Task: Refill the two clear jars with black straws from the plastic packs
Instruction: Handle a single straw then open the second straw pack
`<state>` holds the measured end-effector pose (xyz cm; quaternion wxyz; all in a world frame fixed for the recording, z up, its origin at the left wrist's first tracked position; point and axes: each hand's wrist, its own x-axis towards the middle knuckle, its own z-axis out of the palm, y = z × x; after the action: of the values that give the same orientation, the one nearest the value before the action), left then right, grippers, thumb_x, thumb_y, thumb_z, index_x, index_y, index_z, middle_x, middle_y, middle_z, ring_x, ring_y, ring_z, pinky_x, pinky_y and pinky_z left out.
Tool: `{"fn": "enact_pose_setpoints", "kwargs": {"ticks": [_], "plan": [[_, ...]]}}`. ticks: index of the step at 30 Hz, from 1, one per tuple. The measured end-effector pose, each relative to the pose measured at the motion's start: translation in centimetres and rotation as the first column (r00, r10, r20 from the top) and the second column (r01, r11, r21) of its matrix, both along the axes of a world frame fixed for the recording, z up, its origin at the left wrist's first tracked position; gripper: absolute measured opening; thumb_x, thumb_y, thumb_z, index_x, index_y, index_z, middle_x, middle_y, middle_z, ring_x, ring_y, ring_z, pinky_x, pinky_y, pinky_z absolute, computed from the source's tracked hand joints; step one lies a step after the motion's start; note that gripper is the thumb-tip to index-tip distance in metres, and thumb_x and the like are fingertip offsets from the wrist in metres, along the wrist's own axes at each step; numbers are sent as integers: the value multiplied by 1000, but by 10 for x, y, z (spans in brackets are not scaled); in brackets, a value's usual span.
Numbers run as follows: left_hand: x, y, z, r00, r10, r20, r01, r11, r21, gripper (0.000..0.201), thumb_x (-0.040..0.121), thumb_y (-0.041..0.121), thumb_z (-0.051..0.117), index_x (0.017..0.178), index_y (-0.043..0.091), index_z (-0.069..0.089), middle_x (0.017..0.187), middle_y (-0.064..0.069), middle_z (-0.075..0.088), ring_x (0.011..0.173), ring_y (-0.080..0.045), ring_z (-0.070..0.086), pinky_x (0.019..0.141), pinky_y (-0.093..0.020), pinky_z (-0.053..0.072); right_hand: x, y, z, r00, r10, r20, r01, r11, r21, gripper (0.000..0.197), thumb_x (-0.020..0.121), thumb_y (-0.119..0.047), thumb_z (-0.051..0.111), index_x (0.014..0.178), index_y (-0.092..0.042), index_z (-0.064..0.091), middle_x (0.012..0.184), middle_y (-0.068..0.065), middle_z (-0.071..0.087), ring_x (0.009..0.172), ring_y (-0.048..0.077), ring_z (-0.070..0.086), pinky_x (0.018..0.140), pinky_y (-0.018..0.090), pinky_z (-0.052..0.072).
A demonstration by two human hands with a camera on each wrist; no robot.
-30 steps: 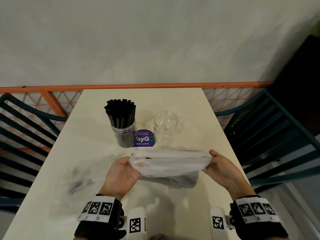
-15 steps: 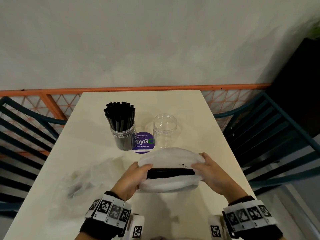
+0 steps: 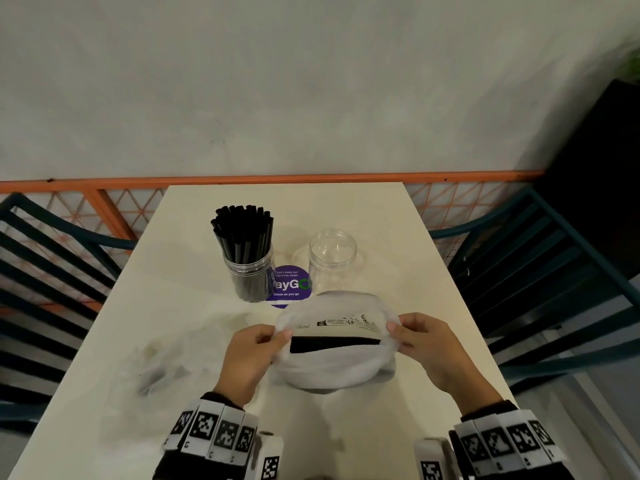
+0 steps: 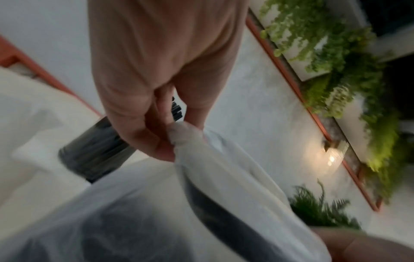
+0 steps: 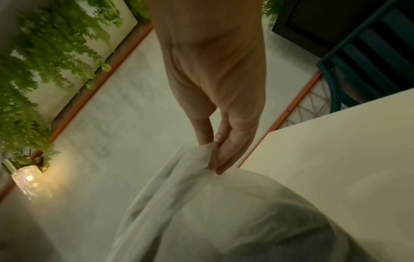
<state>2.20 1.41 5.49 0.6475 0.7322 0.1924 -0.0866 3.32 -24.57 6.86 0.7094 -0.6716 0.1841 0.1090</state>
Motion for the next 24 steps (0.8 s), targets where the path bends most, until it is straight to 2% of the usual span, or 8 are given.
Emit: {"fn": "enact_pose_setpoints", "kwargs": {"ticks": [4,7,9,14,17,19,21,24], "plan": [[1,-8,2,995,-33,-95,11,974,-226,19,85,19,62,81,1,66,73,-8,63,66,-17,56,58,-22,49,1,3,-8,982,138,-128,-132,990,56,12,91,-11,54,85,-8,63,76,9,63,69,22,55,60,25,47],[5,-7,0,989,-4,-149,-37,962,-271,16,85,21,62,94,9,58,81,-9,60,69,-20,52,59,-27,44,4,2,-12,962,171,-214,-117,963,245,18,94,-10,44,100,-6,61,77,9,64,68,23,54,59,29,42],[7,-2,2,984,-44,-171,-18,938,-347,9,88,19,55,84,11,54,75,-7,56,63,-18,49,55,-26,39,5,-3,-6,956,140,-259,-30,921,388,25,96,-8,36,106,-4,58,77,9,69,70,24,61,61,31,48],[8,7,2,983,-117,-141,7,795,-607,32,92,16,39,110,3,61,95,-8,65,81,-19,59,68,-27,45,4,-11,-2,920,53,-388,129,894,429,27,94,-3,32,90,1,59,55,12,67,52,24,60,48,31,45],[4,5,3,975,-128,-180,-17,771,-637,21,91,24,45,93,14,63,76,1,67,66,-11,52,64,-24,33,4,-16,-7,926,63,-373,104,906,411,27,94,-19,42,79,-7,62,60,8,68,58,19,58,54,26,42],[2,4,4,977,-85,-195,-49,802,-595,7,86,16,55,91,19,55,74,1,63,64,-11,51,61,-23,32,1,-20,-3,936,132,-326,27,898,439,25,86,-26,55,65,-13,61,67,7,68,60,19,59,53,25,41],[0,4,-2,980,-57,-190,-29,907,-421,31,80,0,60,99,19,46,80,-5,57,66,-14,47,58,-25,33,-1,-22,-5,945,172,-279,-66,934,352,18,71,-12,69,71,-17,53,75,7,63,62,18,54,53,25,34],[-3,-4,-7,979,-90,-185,78,994,-74,41,76,4,60,108,18,39,89,-9,52,71,-15,46,59,-27,36,-3,-15,-16,961,134,-241,-158,984,-83,22,82,-1,56,93,-14,41,82,8,54,66,18,43,53,25,31]]}}
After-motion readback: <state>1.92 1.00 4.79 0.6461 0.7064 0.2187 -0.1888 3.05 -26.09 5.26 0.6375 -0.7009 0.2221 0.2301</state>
